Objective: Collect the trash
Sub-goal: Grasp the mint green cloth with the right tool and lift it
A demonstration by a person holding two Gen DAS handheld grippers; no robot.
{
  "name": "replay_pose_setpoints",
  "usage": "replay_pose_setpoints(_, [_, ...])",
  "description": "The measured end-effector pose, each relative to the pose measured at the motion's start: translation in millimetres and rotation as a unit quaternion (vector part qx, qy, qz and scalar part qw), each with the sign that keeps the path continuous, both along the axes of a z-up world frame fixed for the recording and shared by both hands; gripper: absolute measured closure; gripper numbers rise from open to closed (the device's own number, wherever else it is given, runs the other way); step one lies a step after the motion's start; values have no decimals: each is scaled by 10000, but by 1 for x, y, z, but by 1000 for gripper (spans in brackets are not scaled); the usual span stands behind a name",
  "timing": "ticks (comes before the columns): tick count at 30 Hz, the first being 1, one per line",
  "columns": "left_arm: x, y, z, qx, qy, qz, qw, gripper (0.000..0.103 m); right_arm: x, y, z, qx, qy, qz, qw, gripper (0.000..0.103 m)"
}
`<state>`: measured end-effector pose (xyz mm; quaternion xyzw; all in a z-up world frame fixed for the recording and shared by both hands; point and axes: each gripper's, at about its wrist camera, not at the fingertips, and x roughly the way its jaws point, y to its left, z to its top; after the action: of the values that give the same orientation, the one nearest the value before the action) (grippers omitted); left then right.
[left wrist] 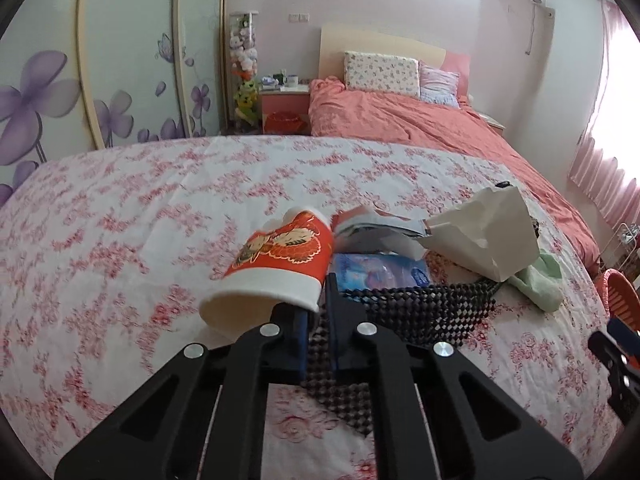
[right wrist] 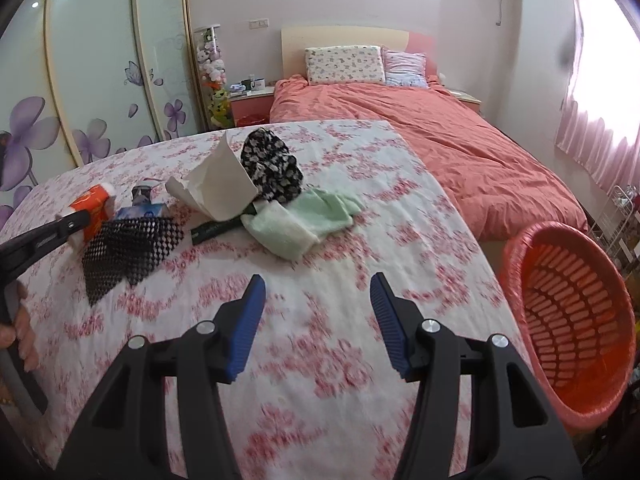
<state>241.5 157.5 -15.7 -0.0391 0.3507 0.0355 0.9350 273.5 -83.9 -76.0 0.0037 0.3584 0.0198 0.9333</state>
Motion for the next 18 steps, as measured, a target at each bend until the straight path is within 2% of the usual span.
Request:
replay_pose_setpoints(5, [-4, 16, 5, -14, -28, 101, 9999, 96, 35, 11, -5, 47, 125, 73, 9999, 57])
replay_pose_setpoints(10, [-7, 28, 11, -47, -63, 192, 9998, 96, 69, 16, -13, 117, 425, 22, 9990, 60])
replay_pose_setpoints(12, [-9, 30, 12, -50, -75, 189, 9998, 96, 80, 17, -20, 108, 619, 14, 9980, 69])
replay_pose_setpoints(14, [-11, 32, 13, -77, -88, 177, 9998, 97, 82, 18, -25, 55, 729, 76, 9973, 88])
replay_pose_setpoints(16, [-11, 34, 14, -125, -90, 173, 9997, 98, 77, 19, -24, 38, 656, 111, 9978, 94])
replay_pose_setpoints(18, [-13, 36, 15, -177, -95, 173, 9997, 99, 70, 16, -21, 27, 583, 95, 9982, 95])
